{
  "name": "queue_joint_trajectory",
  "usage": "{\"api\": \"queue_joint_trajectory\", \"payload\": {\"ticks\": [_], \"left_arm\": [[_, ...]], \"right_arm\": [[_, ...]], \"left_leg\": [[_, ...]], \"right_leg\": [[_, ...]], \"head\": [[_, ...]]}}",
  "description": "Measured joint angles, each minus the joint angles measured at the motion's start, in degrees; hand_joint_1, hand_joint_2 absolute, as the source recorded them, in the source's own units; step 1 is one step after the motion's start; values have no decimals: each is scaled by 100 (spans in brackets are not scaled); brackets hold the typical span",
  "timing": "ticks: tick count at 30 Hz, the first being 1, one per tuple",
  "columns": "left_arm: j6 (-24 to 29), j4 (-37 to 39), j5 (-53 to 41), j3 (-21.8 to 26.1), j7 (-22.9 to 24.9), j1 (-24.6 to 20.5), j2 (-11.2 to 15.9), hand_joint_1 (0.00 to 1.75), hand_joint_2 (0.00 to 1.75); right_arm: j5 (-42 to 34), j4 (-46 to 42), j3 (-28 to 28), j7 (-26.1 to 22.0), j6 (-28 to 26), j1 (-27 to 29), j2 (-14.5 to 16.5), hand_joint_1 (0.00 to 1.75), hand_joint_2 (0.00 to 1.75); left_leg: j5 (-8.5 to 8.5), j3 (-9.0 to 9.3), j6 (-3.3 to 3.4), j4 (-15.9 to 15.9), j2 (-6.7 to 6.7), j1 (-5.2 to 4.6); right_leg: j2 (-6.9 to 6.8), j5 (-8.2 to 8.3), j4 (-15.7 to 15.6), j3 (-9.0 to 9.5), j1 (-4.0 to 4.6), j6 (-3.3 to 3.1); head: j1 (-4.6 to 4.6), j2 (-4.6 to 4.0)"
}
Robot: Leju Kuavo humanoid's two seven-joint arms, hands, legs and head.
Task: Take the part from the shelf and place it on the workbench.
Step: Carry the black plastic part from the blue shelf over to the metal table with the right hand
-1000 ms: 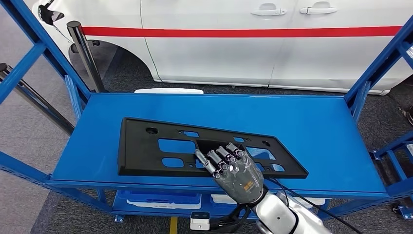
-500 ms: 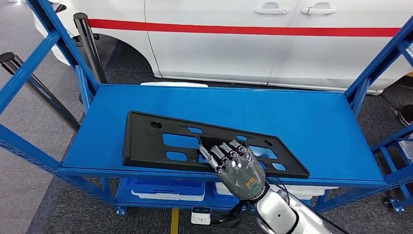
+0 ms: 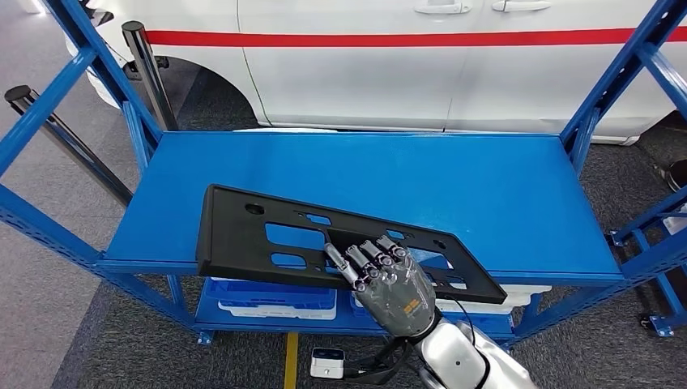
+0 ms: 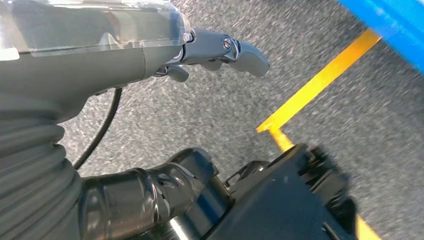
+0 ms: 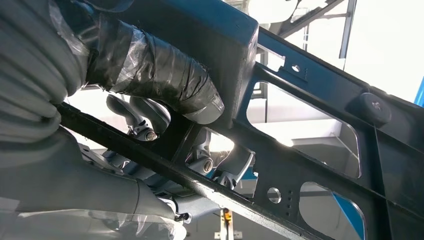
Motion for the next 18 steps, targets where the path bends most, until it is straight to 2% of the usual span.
{"api": "queue_joint_trajectory", "payload": {"ticks": [2, 3, 6, 7, 8, 9, 11, 12, 13, 14, 15, 17, 18], "left_arm": [[1, 0, -1, 0, 0, -1, 1, 0, 175], [1, 0, -1, 0, 0, -4, 2, 0, 175], [1, 1, -1, 0, 1, -3, 4, 0, 175], [1, 0, -1, 0, 1, -3, 4, 0, 175], [1, 0, -1, 0, 2, -3, 4, 0, 175], [1, 0, -2, 0, 2, -6, 4, 0, 175], [1, 0, -3, 0, 2, -5, 4, 0, 175], [1, 1, -4, 0, 2, -1, 4, 0, 175], [0, 1, -6, 0, 2, 3, 4, 0, 175], [-3, 1, -8, 0, 2, 4, 4, 0, 175], [-9, 1, -10, 0, 2, 5, 3, 0, 175], [-26, 1, -12, 0, 1, 4, 1, 0, 175], [-32, 2, -11, 0, -1, 3, 1, 0, 175]], "right_arm": [[0, 0, -7, 0, -1, 2, 7, 175, 175], [0, 0, -10, 0, -2, 2, 13, 175, 175], [0, 0, -17, 0, -7, 5, 28, 175, 175], [0, 0, -23, 0, -8, 6, 30, 175, 175], [-1, 0, -29, 0, -9, 7, 30, 175, 175], [-1, 1, -34, 0, -9, 10, 30, 175, 175], [-1, 8, -39, 0, -10, 20, 31, 175, 175], [0, 15, -39, 0, -9, 27, 31, 175, 175], [0, 22, -39, -1, -9, 34, 31, 175, 175], [0, 27, -39, -4, -8, 37, 31, 175, 175], [0, 30, -41, -9, -8, 38, 31, 175, 175], [0, 30, -48, -21, -7, 36, 32, 175, 175], [0, 30, -53, -26, -5, 36, 33, 175, 175]], "left_leg": [[168, 534, 58, -836, -8, -17], [193, 675, 83, -1085, -13, -32], [260, 679, 152, -1226, -11, -51], [306, 659, 194, -1254, -1, -39], [361, 633, 242, -1280, 12, -25], [412, 595, 281, -1294, 24, -14], [487, 474, 318, -1273, 32, -22], [517, 412, 318, -1253, 33, -26], [542, 353, 313, -1229, 35, -29], [560, 300, 305, -1200, 35, -30], [572, 254, 296, -1164, 33, -30], [592, 179, 265, -1096, 31, -37], [609, 154, 238, -1073, 30, -42]], "right_leg": [[6, 52, 7, -39, 4, 50], [5, 82, 6, -50, 5, 85], [2, 159, -15, -67, -2, 205], [6, 101, 26, -92, -4, 235], [10, -41, 153, -145, -5, 259], [14, -268, 402, -237, -8, 276], [17, -747, 1122, -473, -13, 309], [17, -868, 1413, -541, -13, 324], [17, -875, 1528, -522, -14, 332], [16, -781, 1416, -389, -14, 330], [16, -631, 1096, -151, -13, 319], [16, -442, 322, 334, 5, 270], [17, -402, 81, 466, 21, 242]], "head": [[1, 0], [2, 0], [3, 0], [4, 0], [5, 0], [7, 0], [9, 0], [8, 0], [8, 0], [8, 0], [8, 0], [7, 0], [8, 0]]}}
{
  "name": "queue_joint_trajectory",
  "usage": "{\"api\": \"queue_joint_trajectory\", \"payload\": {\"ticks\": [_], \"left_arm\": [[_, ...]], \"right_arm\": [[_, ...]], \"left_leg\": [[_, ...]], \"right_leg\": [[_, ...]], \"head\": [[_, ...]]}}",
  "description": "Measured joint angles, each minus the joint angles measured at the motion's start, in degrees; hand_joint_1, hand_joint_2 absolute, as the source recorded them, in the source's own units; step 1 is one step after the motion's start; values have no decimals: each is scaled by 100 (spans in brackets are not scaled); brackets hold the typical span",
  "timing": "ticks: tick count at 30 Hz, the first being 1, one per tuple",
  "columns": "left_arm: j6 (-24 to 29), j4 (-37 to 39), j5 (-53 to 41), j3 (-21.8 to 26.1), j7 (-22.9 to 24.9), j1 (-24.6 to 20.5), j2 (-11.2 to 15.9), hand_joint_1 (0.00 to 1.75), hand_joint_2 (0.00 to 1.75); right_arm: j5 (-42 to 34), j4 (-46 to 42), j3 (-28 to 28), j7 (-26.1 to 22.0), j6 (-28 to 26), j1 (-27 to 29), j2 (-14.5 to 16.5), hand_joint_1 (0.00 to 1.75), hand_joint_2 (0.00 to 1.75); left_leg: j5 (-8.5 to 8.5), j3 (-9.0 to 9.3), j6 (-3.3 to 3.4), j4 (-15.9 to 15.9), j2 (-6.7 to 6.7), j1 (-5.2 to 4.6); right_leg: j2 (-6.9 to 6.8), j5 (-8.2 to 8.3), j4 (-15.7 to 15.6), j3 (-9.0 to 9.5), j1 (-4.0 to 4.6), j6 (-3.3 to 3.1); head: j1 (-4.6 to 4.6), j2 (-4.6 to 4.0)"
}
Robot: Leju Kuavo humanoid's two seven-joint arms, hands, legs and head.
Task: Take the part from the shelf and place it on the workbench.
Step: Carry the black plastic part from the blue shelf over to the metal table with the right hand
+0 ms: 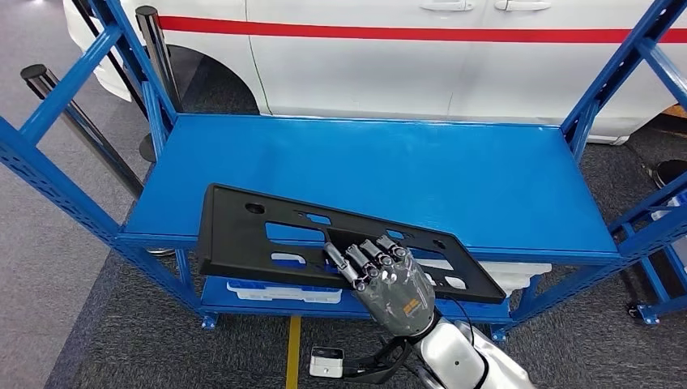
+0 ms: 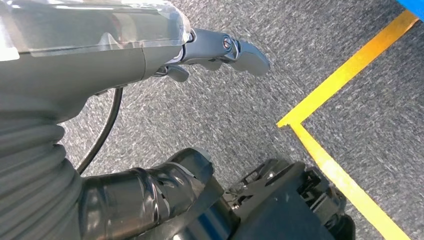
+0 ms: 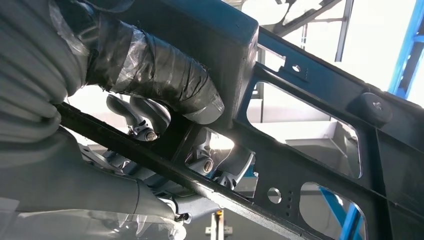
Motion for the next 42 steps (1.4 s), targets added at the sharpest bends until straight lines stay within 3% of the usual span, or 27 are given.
{"api": "queue_joint_trajectory", "payload": {"ticks": [2, 4, 5, 7, 9, 10, 11, 12, 14, 16, 18, 20, 22, 24, 25, 26, 27, 29, 31, 34, 35, 37, 39, 40, 41, 42], "left_arm": [[-11, -1, 1, 0, -2, -1, -2, 0, 175], [-16, -1, 2, 0, -4, 1, -1, 0, 175], [-15, -1, 2, 0, -5, 3, 1, 0, 175], [-7, 1, 2, 0, -7, 9, 2, 0, 175], [4, 0, 2, 0, -10, 11, 2, 0, 175], [8, -1, 2, 0, -12, 10, 2, 0, 175], [10, -1, 1, 0, -13, 11, 2, 0, 175], [10, -1, 1, 0, -13, 14, 2, 0, 175], [10, 0, -1, 0, -13, 18, 2, 0, 175], [11, 0, -1, 0, -13, 18, 2, 0, 175], [11, 0, -1, 1, -13, 24, 5, 0, 175], [15, 1, -2, 2, -13, 23, 7, 0, 175], [24, 1, -2, 3, -12, 19, 6, 0, 175], [38, 0, -1, 5, -5, 28, 7, 0, 175], [45, 0, -1, 8, -1, 38, 7, 0, 175], [51, 0, 0, 11, 3, 48, 7, 0, 175], [56, 1, 1, 15, 5, 55, 6, 0, 175], [64, 1, -2, 26, 5, 64, -4, 0, 175], [78, 1, -8, 49, 5, 68, -20, 0, 175], [88, 0, -15, 88, 5, 67, -29, 0, 175], [91, 0, -16, 96, 5, 68, -30, 0, 175], [96, 0, -16, 103, 5, 71, -29, 0, 175], [98, 1, -16, 104, 5, 63, -29, 0, 175], [98, 1, -16, 105, 5, 56, -29, 0, 175], [98, 1, -16, 105, 5, 49, -29, 0, 175], [98, 1, -16, 105, 6, 47, -29, 0, 175]], "right_arm": [[0, 0, -10, -10, 3, 4, 4, 175, 175], [0, 1, -23, -27, 3, 6, 10, 175, 175], [0, 1, -30, -36, 3, 7, 15, 175, 175], [0, 1, -43, -46, 2, 16, 25, 175, 175], [0, 4, -51, -46, 0, 34, 31, 175, 175], [0, 6, -54, -46, -1, 44, 31, 175, 175], [0, 8, -56, -46, -2, 52, 31, 175, 175], [0, 9, -61, -46, -4, 58, 31, 175, 175], [0, 7, -78, -45, -12, 63, 32, 175, 175], [0, 4, -94, -45, -19, 65, 36, 175, 175], [0, 2, -103, -62, -28, 68, 41, 175, 175], [0, -7, -141, -147, -82, 107, 46, 175, 175], [0, -40, -242, -331, -225, 246, 68, 175, 175], [0, -157, -438, -710, -347, 546, 143, 175, 175], [-1, -255, -579, -969, -374, 742, 206, 175, 175], [-1, -380, -742, -1232, -388, 946, 290, 175, 175], [-1, -522, -915, -1457, -399, 1136, 385, 175, 175], [-1, -871, -1235, -1758, -415, 1469, 611, 175, 175], [-2, -1271, -1502, -1886, -441, 1775, 835, 175, 175], [-2, -1710, -1784, -1914, -476, 2050, 1070, 175, 175], [-2, -1809, -1850, -1915, -477, 2107, 1127, 175, 175], [-1, -1950, -1939, -1915, -476, 2210, 1221, 175, 175], [0, -2038, -1999, -1915, -475, 2284, 1285, 175, 175], [0, -2067, -2022, -1917, -475, 2314, 1305, 175, 175], [0, -2087, -2039, -1921, -475, 2338, 1320, 175, 175], [0, -2106, -2052, -1924, -475, 2359, 1333, 175, 175]], "left_leg": [[46, -31, -70, 11, -1, -10], [18, -70, -135, 50, -8, -13], [-93, -121, -164, 156, -14, -11], [-534, -338, -220, 722, -23, 13], [-914, -552, -269, 1418, -21, 39], [-952, -555, -286, 1570, -20, 48], [-874, -440, -293, 1485, -19, 56], [-732, -225, -292, 1205, -19, 63], [-517, 297, -261, 384, -25, 59], [-457, 513, -212, -23, -38, 33], [-396, 465, -150, -45, -41, 20], [-311, 419, -60, -93, -22, 36], [-211, 342, 28, -113, -6, 44], [-137, 226, 69, -97, -8, 28], [-108, 170, 71, -81, -10, 20], [-86, 115, 69, -58, -13, 13], [-71, 67, 61, -30, -15, 8], [-50, -7, 37, 30, -15, -3], [-16, -42, -15, 58, -13, -11], [35, -61, -129, 55, -7, -7], [-40, -91, -165, 104, -8, -5], [-457, -234, -227, 504, -13, 12], [-940, -435, -280, 1198, -15, 34], [-1036, -480, -303, 1478, -14, 47], [-999, -442, -319, 1587, -13, 59], [-863, -303, -332, 1500, -13, 74]], "right_leg": [[4, 27, -103, 24, 31, -51], [-7, 87, -143, -13, -6, -135], [-15, 130, -161, -43, -25, -191], [-29, 216, -172, -139, -38, -259], [-39, 284, -145, -259, -33, -268], [-43, 312, -125, -317, -33, -261], [-46, 334, -102, -369, -35, -250], [-44, 355, -78, -414, -38, -234], [-36, 395, -36, -482, -36, -184], [-34, 447, -22, -518, -29, -111], [-34, 511, -40, -532, -27, -28], [-22, 407, 41, -582, -37, 34], [-11, -29, 494, -737, -46, 64], [-9, -469, 1197, -932, -45, 83], [-8, -543, 1410, -957, -45, 87], [-9, -511, 1434, -891, -45, 85], [-9, -392, 1225, -712, -43, 73], [-12, -161, 458, -203, -24, 16], [-15, -62, -27, 72, 16, -46], [-19, 18, -124, 42, 23, -136], [-24, 63, -150, 17, 5, -185], [-39, 172, -190, -70, -32, -264], [-43, 267, -178, -206, -33, -281], [-46, 314, -164, -281, -34, -272], [-49, 356, -144, -355, -38, -261], [-49, 394, -119, -428, -44, -244]], "head": [[-2, 0], [-2, 0], [-6, 0], [-16, 0], [-21, 0], [-22, 0], [-22, 0], [-22, 0], [-22, 0], [-20, 0], [-18, 0], [-14, 0], [-11, 0], [-10, 0], [-10, 0], [-11, 0], [-11, 0], [-12, 0], [-13, 0], [-13, 0], [-15, 0], [-23, 0], [-30, 0], [-29, 0], [-30, 0], [-30, 0]]}}
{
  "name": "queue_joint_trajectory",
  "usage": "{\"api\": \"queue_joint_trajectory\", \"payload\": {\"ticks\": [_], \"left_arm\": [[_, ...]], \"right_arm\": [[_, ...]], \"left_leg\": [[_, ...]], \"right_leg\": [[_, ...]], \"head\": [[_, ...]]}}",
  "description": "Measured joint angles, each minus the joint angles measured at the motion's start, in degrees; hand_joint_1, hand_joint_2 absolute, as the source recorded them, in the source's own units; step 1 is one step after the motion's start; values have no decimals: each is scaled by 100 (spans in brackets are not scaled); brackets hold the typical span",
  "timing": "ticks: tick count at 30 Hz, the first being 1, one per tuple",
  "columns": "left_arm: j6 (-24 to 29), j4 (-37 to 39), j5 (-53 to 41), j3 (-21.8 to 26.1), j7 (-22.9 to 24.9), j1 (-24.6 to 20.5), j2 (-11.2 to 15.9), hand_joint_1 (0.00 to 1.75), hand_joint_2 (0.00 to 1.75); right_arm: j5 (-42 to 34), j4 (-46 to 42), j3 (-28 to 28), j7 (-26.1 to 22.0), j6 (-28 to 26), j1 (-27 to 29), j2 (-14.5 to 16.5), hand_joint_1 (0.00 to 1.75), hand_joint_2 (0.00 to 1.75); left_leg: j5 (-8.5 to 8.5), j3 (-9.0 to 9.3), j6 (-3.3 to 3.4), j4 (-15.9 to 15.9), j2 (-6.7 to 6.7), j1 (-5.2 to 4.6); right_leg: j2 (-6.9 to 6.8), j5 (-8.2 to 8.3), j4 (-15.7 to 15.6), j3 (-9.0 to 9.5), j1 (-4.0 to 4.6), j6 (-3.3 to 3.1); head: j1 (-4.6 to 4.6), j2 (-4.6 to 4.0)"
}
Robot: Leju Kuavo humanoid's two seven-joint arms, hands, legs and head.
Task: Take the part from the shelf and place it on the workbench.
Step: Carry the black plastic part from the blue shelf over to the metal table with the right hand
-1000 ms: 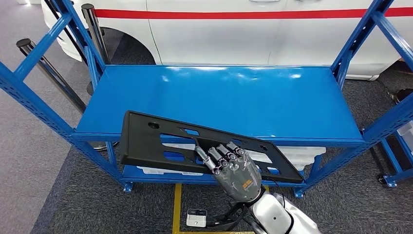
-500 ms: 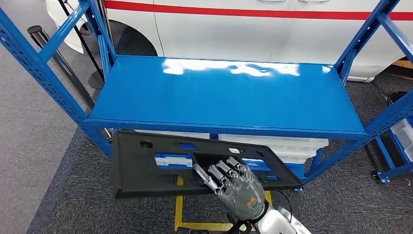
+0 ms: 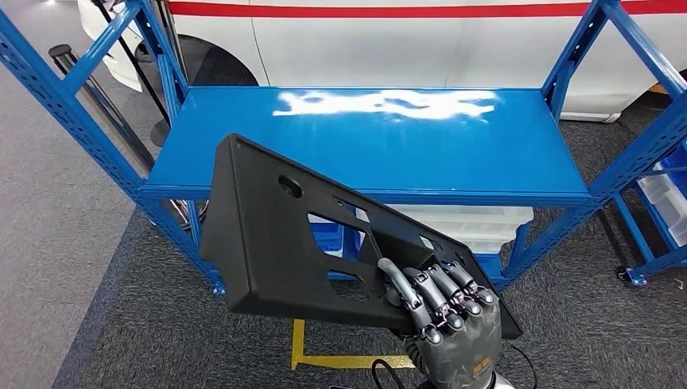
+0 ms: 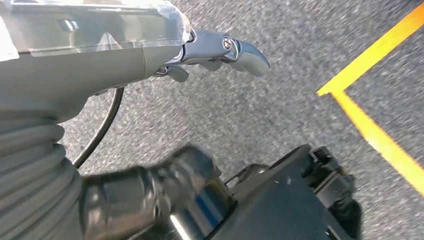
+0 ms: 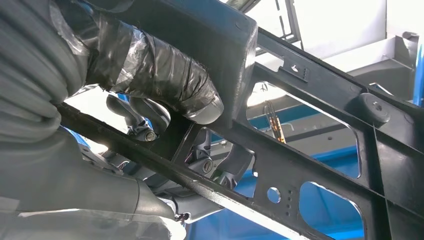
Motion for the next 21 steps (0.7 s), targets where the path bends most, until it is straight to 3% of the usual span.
{"api": "queue_joint_trajectory", "payload": {"ticks": [1, 3, 5, 7, 8, 10, 12, 13, 14, 15, 16, 18, 19, 21], "left_arm": [[0, 0, 0, 0, 1, 1, 0, 0, 175], [0, 0, -1, 0, 1, -1, 0, 0, 175], [0, 0, -2, 1, 0, -6, -1, 0, 175], [0, 0, -2, 3, 1, -1, -2, 0, 175], [0, 0, -2, 4, 1, -4, -1, 0, 175], [1, 0, -1, 7, 1, -11, -1, 0, 175], [8, 0, 4, 15, 3, -12, -1, 0, 175], [14, 0, 7, 25, 4, -7, -1, 0, 175], [20, 0, 8, 37, 5, -1, -2, 0, 175], [28, 0, 9, 51, 5, 5, -2, 0, 175], [34, 0, 10, 66, 3, 12, -2, 0, 175], [46, 0, 11, 94, -2, 22, -5, 0, 175], [51, 0, 12, 107, -5, 24, -9, 0, 175], [57, 0, 11, 129, -13, 23, -16, 0, 175]], "right_arm": [[0, -20, -10, -3, 0, 20, 13, 175, 175], [0, -63, -27, -5, 0, 47, 35, 175, 175], [0, -99, -38, -4, -1, 58, 54, 175, 175], [0, -123, -43, 28, -2, 68, 65, 175, 175], [-1, -138, -45, 78, -2, 76, 68, 175, 175], [-31, -183, -46, 211, -2, 98, 70, 175, 175], [-254, -243, -76, 138, -2, 151, 79, 175, 175], [-541, -265, -131, -127, -2, 223, 113, 175, 175], [-953, -274, -241, -566, -2, 328, 201, 175, 175], [-1452, -266, -413, -1170, -2, 454, 342, 175, 175], [-1937, -246, -614, -1757, -2, 571, 503, 175, 175], [-2724, -198, -987, -2635, -3, 717, 785, 175, 175], [-3000, -183, -1098, -2857, -4, 766, 866, 175, 175], [-3374, -167, -1237, -3074, -9, 884, 999, 175, 175]], "left_leg": [[176, 241, -8, -296, 0, 14], [316, 787, 1, -1119, -15, 16], [271, 1018, 49, -1564, -42, -13], [329, 972, 139, -1603, -45, -24], [380, 938, 194, -1610, -34, -21], [509, 826, 306, -1633, -7, -14], [621, 684, 357, -1623, 8, -36], [671, 611, 365, -1612, 12, -52], [714, 540, 370, -1598, 14, -69], [750, 470, 370, -1578, 14, -86], [778, 409, 366, -1553, 12, -100], [824, 320, 342, -1502, 11, -122], [850, 299, 316, -1492, 16, -126], [913, 285, 249, -1499, 26, -118]], "right_leg": [[3, 33, 31, -67, -10, 23], [11, 93, 96, -176, -18, 88], [10, 164, 120, -218, -8, 168], [14, 243, 95, -229, -8, 250], [21, 203, 118, -256, -16, 282], [32, -178, 436, -383, -37, 326], [36, -731, 1123, -561, -38, 346], [36, -871, 1442, -608, -34, 348], [37, -887, 1620, -584, -30, 339], [37, -794, 1597, -461, -19, 316], [37, -646, 1356, -238, -4, 280], [37, -499, 543, 321, 39, 180], [35, -494, 223, 519, 61, 142], [32, -518, -47, 653, 102, 95]], "head": [[0, 0], [1, 0], [5, 1], [9, 1], [9, 1], [10, 0], [10, 0], [9, 0], [8, 0], [8, 0], [7, 0], [4, 0], [3, 0], [2, 0]]}}
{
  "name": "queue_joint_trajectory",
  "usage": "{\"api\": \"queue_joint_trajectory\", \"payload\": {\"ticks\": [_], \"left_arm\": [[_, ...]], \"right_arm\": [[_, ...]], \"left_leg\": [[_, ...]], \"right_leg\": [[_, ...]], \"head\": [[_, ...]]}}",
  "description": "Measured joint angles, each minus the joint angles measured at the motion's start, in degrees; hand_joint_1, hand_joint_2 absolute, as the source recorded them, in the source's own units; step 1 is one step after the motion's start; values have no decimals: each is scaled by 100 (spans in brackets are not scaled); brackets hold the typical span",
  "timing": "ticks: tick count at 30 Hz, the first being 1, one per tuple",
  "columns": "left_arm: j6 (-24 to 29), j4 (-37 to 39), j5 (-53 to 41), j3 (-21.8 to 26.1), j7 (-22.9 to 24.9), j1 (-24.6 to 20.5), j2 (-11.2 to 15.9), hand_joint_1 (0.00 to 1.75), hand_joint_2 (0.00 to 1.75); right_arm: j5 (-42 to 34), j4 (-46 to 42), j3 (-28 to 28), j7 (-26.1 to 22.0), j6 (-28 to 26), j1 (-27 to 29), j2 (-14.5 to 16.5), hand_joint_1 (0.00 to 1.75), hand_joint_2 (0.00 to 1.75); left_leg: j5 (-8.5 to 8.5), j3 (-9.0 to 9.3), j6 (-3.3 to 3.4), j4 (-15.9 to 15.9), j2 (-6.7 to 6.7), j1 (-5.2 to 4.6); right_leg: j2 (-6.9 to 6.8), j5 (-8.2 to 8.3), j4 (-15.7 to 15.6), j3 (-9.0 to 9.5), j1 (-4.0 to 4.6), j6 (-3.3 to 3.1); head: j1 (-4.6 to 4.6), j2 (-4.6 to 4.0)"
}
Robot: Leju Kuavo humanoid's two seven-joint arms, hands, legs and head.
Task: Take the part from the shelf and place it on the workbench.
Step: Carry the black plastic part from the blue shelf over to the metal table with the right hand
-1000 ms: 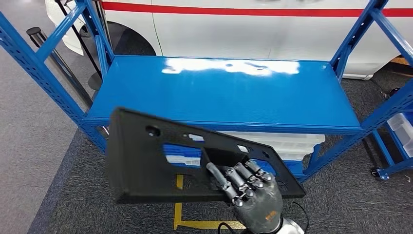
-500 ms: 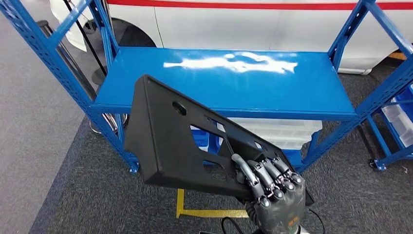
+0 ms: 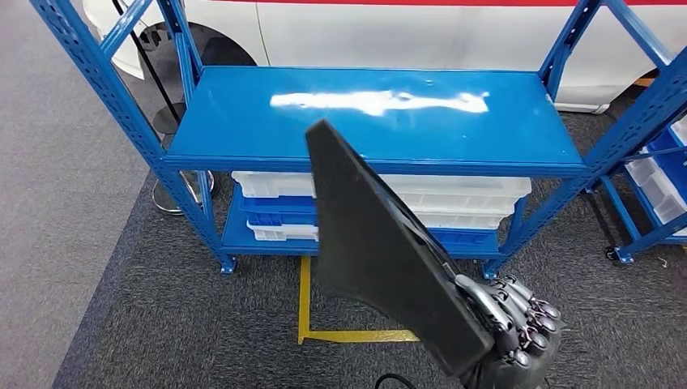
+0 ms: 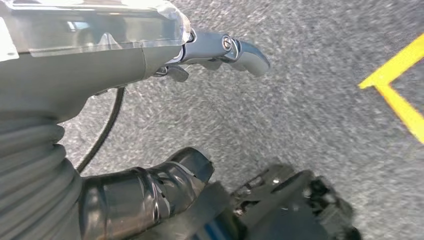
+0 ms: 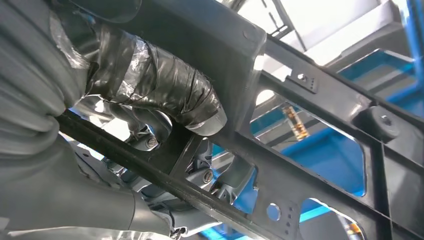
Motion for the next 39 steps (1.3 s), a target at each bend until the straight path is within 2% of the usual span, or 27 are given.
{"api": "queue_joint_trajectory", "payload": {"ticks": [2, 3, 5, 6, 7, 8, 9, 10, 11, 12, 13, 14, 16, 18, 19, 20, 22, 23, 24, 25, 26, 28, 30, 33, 35, 38, 39], "left_arm": [[2, 0, 1, 17, -5, -1, 1, 0, 175], [2, 0, 1, 23, -5, 1, 2, 0, 175], [-1, 0, 0, 39, -8, 9, 7, 0, 175], [-2, 0, -1, 48, -11, 10, 9, 0, 175], [-4, 0, -1, 55, -15, 9, 12, 0, 175], [-5, 0, -2, 60, -18, 4, 14, 0, 175], [-7, 0, -2, 65, -19, 2, 16, 0, 175], [-8, 0, -3, 70, -19, 4, 19, 0, 175], [-9, 0, -3, 78, -20, 8, 22, 0, 175], [-9, 0, -3, 87, -21, 9, 25, 0, 175], [-9, 0, -3, 97, -23, 8, 26, 0, 175], [-9, 0, -3, 109, -25, 6, 27, 0, 175], [-9, 0, -3, 132, -26, 7, 28, 0, 175], [-9, 0, -3, 149, -26, 16, 29, 0, 175], [-9, 0, -3, 153, -25, 19, 30, 0, 175], [-9, 0, -3, 156, -25, 20, 30, 0, 175], [-10, 0, -3, 158, -27, 16, 31, 0, 175], [-11, 0, -2, 160, -32, 15, 31, 0, 175], [-11, 0, 4, 161, -39, 17, 31, 0, 175], [-8, 0, 14, 162, -48, 20, 31, 0, 175], [-6, 0, 32, 162, -59, 22, 31, 0, 175], [0, 0, 70, 162, -74, 22, 31, 0, 175], [2, 0, 90, 162, -80, 20, 31, 0, 175], [4, 0, 93, 162, -89, 16, 32, 0, 175], [6, 0, 93, 162, -92, 14, 34, 0, 175], [8, 0, 94, 162, -93, 21, 35, 0, 175], [9, 0, 94, 162, -93, 21, 36, 0, 175]], "right_arm": [[-146, 10, -105, -8, -2, 132, 105, 175, 175], [-181, 14, -146, 13, -2, 181, 143, 175, 175], [-212, 20, -212, 62, -3, 253, 172, 175, 175], [-219, 25, -253, 81, -3, 282, 175, 175, 175], [-224, 32, -298, 94, -4, 308, 175, 175, 175], [-224, 42, -341, 104, -4, 328, 175, 175, 175], [-224, 52, -377, 110, -4, 342, 175, 175, 175], [-221, 60, -404, 115, -5, 353, 174, 175, 175], [-218, 63, -427, 123, -5, 364, 175, 175, 175], [-215, 65, -447, 135, -7, 375, 174, 175, 175], [-211, 65, -465, 148, -8, 385, 174, 175, 175], [-210, 65, -480, 159, -9, 392, 174, 175, 175], [-207, 65, -504, 170, -11, 398, 174, 175, 175], [-203, 67, -526, 170, -11, 408, 174, 175, 175], [-201, 69, -540, 171, -11, 415, 173, 175, 175], [-200, 73, -555, 171, -11, 421, 172, 175, 175], [-200, 81, -586, 170, -11, 431, 170, 175, 175], [-200, 85, -599, 170, -11, 435, 169, 175, 175], [-200, 90, -609, 171, -11, 441, 168, 175, 175], [-199, 92, -616, 179, -11, 448, 166, 175, 175], [-196, 94, -621, 192, -11, 453, 164, 175, 175], [-186, 96, -622, 220, -11, 456, 154, 175, 175], [-175, 95, -624, 231, -12, 459, 144, 175, 175], [-167, 95, -629, 245, -13, 467, 134, 175, 175], [-163, 94, -628, 254, -14, 468, 131, 175, 175], [-156, 96, -629, 271, -15, 472, 129, 175, 175], [-156, 99, -629, 281, -15, 472, 125, 175, 175]], "left_leg": [[7, -18, -72, 7, -6, 7], [-102, -57, -107, 85, -14, 9], [-583, -213, -169, 552, -26, 32], [-844, -315, -195, 912, -26, 43], [-1014, -391, -220, 1253, -26, 56], [-1047, -402, -242, 1477, -25, 68], [-955, -326, -258, 1526, -24, 80], [-778, -146, -266, 1354, -24, 92], [-604, 118, -265, 1012, -25, 101], [-523, 409, -257, 584, -27, 98], [-514, 652, -237, 191, -33, 88], [-551, 791, -214, -77, -39, 74], [-593, 821, -156, -239, -48, 47], [-526, 766, -87, -258, -30, 57], [-476, 738, -45, -276, -17, 68], [-424, 700, 4, -295, -3, 81], [-331, 600, 71, -297, 11, 81], [-293, 541, 86, -289, 16, 78], [-258, 486, 84, -279, 19, 76], [-230, 436, 78, -264, 21, 76], [-208, 392, 66, -247, 21, 77], [-181, 323, 37, -205, 14, 73], [-152, 279, -15, -170, 9, 59], [-126, 250, -102, -157, 5, 52], [-308, 152, -154, 56, -1, 60], [-891, -290, -220, 1121, -6, 79], [-983, -401, -231, 1417, -6, 83]], "right_leg": [[-13, 99, -55, -42, -13, -61], [-22, 159, -81, -81, -33, -106], [-38, 281, -113, -195, -59, -166], [-39, 335, -108, -270, -60, -179], [-45, 388, -100, -349, -60, -175], [-53, 439, -87, -429, -61, -167], [-60, 487, -68, -506, -64, -155], [-61, 528, -43, -578, -68, -141], [-60, 564, -11, -645, -73, -123], [-57, 595, 25, -706, -72, -98], [-56, 628, 55, -758, -71, -66], [-58, 666, 72, -794, -69, -33], [-66, 747, 67, -827, -74, 28], [-59, 783, 65, -851, -77, 79], [-47, 700, 123, -885, -80, 105], [-34, 530, 272, -944, -83, 126], [-16, 14, 884, -1134, -94, 160], [-13, -175, 1244, -1223, -96, 171], [-12, -255, 1502, -1261, -98, 181], [-12, -221, 1568, -1210, -102, 184], [-12, -106, 1414, -1053, -108, 183], [-10, 126, 629, -510, -115, 159], [0, 189, 48, -169, -91, 113], [5, 195, -57, -174, -74, 22], [-2, 241, -93, -194, -96, -68], [-16, 290, -100, -255, -82, -150], [-20, 297, -91, -273, -72, -160]], "head": [[2, 0], [-3, 0], [-9, 0], [-13, 0], [-13, 0], [-13, 0], [-13, 0], [-13, 0], [-13, 0], [-13, 0], [-11, 0], [-10, 0], [-7, 0], [-6, 0], [-3, 0], [-2, 0], [2, 0], [0, 0], [1, 0], [1, 0], [1, 0], [1, 0], [-1, 0], [-2, 0], [-7, 0], [-13, 0], [-13, 0]]}}
